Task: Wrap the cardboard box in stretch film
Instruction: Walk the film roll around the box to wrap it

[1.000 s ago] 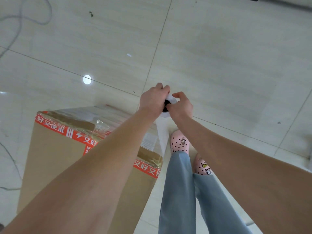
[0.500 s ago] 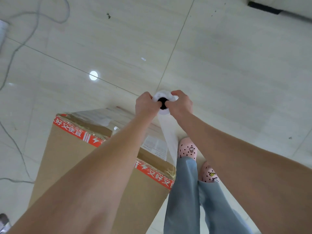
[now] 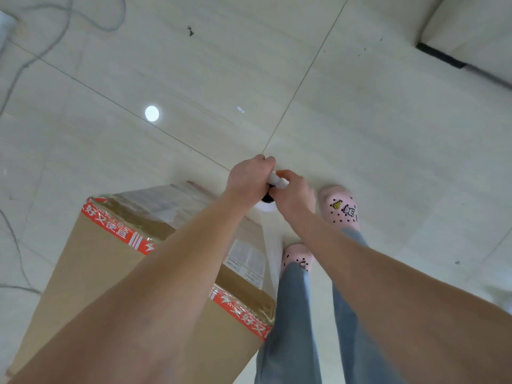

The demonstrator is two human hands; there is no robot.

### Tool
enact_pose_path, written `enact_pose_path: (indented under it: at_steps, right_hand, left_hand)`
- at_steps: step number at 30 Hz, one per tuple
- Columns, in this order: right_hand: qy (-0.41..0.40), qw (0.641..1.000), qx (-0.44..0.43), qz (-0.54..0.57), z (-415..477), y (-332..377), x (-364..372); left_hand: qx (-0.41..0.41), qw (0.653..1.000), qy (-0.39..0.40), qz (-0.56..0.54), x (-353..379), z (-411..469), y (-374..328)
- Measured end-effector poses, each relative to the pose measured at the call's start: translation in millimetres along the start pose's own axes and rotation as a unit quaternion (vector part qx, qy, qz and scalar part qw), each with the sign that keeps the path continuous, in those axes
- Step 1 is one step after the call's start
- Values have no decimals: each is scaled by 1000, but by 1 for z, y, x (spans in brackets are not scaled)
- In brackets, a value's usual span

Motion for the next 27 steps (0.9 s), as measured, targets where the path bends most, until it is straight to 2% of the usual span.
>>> enact_pose_path:
  at_steps: [4,7,9,12,13,14,16,19,21,24,27]
  right_hand:
    - [25,999,-12,-37,12,30,4]
    - [26,999,-27,-37,20,47,11]
    - [41,997,-43,-47,24,55,19]
    - [75,992,-66,-73,27,66,32]
    - [83,990,-75,-81,29,70,36]
    - [88,989,-81,-86,30,74,39]
    - [96,987,-86,-97,32,81,43]
    - [115,982,-88,-122,33,87,48]
    - [125,978,-89,-139,35,91,51]
    - [127,971,-102,-177,40,98,56]
    - [128,962,-119,-210,42,108,65]
  left_hand:
    - [-142,983,7,-114,2,5,25]
    - [-251,947,-7,-201,7,6,41]
    - [-326,902,-23,-283,15,4,51]
    - [-436,797,-57,-414,26,-4,60]
    - [-453,782,-58,-424,27,-6,61]
    - [-454,788,-52,-412,29,-7,63]
    - [-415,839,-38,-350,25,-4,69]
    - [-286,929,-29,-232,9,9,79]
    - [-213,961,-16,-173,1,17,84]
    - [-214,962,-9,-170,-5,21,94]
    - [-278,932,-13,-234,-2,19,107]
Point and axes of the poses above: each hand's wrist, its own z-axis towards the middle knuckle, its own x-axis out of the palm, y = z × x, the point moved 2 cm from there along z, towards the middle knuckle, and after that the axes turned 9 degrees about z, right-handed, at the moved point
